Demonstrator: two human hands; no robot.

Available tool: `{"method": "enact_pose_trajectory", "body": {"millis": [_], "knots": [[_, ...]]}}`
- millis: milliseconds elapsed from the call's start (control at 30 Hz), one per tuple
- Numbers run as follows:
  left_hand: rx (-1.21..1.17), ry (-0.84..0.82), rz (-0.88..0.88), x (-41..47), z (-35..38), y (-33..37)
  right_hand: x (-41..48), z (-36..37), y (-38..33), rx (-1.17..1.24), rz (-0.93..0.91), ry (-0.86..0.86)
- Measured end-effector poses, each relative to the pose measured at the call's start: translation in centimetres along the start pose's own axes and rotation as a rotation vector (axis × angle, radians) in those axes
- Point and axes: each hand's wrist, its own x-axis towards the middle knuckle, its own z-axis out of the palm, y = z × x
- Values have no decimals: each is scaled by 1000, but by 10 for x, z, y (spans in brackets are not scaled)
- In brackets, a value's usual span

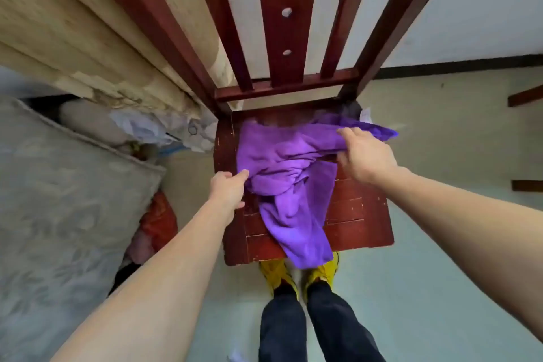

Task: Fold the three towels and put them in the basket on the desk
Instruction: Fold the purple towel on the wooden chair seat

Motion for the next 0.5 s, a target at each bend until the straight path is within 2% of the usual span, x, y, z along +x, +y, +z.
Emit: {"method": "enact_pose_trajectory", "body": {"millis": [133, 233, 333, 400, 500], "knots": [[-304, -94, -66, 23, 22, 4, 28, 22, -6, 60, 46, -53], [-253, -192, -38, 10, 36, -2, 17, 41, -9, -23, 111, -157], [-39, -104, 128, -9, 34, -17, -19, 57, -7, -33, 127, -197], [43, -44, 175, -24, 22, -21, -45, 63, -3, 56, 204, -212], [-35, -124, 156, -33, -3, -23, -73, 63, 13, 290, 326, -226]]}}
